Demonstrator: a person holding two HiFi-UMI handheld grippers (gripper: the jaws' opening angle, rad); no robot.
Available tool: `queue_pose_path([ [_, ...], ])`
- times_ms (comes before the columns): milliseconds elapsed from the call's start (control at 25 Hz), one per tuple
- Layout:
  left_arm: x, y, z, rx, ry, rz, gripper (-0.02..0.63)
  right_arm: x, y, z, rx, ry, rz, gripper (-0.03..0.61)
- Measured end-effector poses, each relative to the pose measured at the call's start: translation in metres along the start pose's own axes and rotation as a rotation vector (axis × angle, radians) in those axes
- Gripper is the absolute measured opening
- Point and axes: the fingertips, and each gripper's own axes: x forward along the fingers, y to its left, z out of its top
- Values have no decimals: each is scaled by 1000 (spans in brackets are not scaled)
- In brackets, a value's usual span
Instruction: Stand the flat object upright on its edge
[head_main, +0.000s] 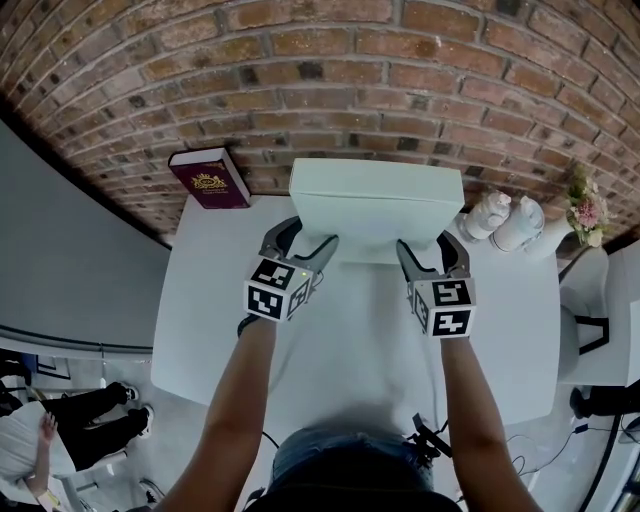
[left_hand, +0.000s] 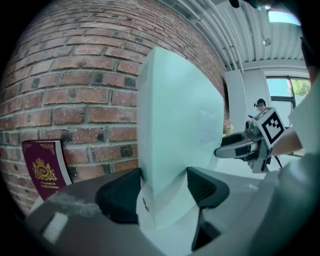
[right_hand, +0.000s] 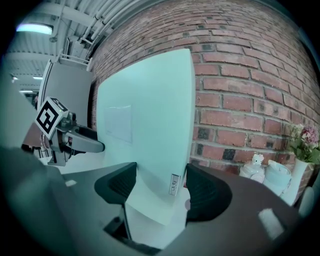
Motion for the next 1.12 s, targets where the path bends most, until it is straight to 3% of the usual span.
queue_pose_path([
  [400,19,9,-18,8,62,2,304,21,-3,-21,22,51,6,310],
  [1120,25,12,-18,5,65,-22,304,27,-7,-24,5,48,-4,315],
])
